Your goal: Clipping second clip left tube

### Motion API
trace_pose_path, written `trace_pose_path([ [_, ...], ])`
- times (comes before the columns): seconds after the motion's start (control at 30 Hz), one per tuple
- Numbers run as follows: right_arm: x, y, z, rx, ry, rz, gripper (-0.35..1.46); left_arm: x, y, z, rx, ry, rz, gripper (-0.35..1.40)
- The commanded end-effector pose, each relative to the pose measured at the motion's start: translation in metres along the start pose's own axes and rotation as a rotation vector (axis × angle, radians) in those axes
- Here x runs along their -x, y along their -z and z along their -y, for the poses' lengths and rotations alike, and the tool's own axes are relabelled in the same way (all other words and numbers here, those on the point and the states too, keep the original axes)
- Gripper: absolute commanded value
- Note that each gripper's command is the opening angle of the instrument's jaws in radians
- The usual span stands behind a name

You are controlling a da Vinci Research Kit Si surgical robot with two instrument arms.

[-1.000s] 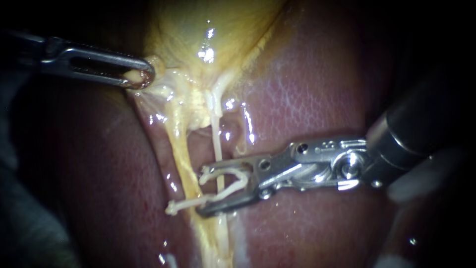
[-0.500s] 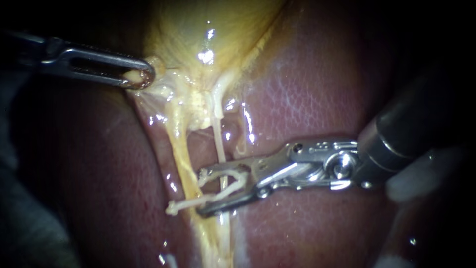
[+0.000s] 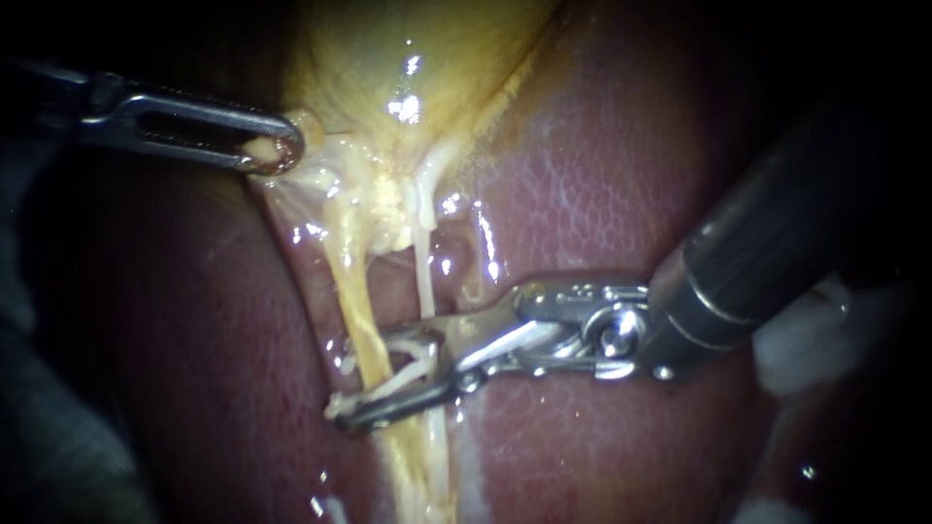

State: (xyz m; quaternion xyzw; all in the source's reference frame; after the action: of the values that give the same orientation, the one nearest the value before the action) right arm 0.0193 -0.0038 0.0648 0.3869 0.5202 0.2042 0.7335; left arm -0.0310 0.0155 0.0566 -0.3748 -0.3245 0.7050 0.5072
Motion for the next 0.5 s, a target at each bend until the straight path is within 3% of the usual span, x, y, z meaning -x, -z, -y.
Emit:
trace_pose_path([
  [0.03,-0.0001,-0.0001,0.0002,-0.005,-0.001,-0.008,0.50,0.0000,0.0000,0.0000,0.000,0.000,0.000,-0.35],
  [0.33,-0.0013,-0.0004,0.0020,-0.095,-0.026,-0.066,0.50,0.0000,0.0000,0.0000,0.000,0.000,0.000,-0.35],
  [0.5,-0.0016,-0.0006,0.0029,-0.133,-0.029,-0.059,0.48,0.0000,0.0000,0.0000,0.000,0.000,0.000,-0.35],
])
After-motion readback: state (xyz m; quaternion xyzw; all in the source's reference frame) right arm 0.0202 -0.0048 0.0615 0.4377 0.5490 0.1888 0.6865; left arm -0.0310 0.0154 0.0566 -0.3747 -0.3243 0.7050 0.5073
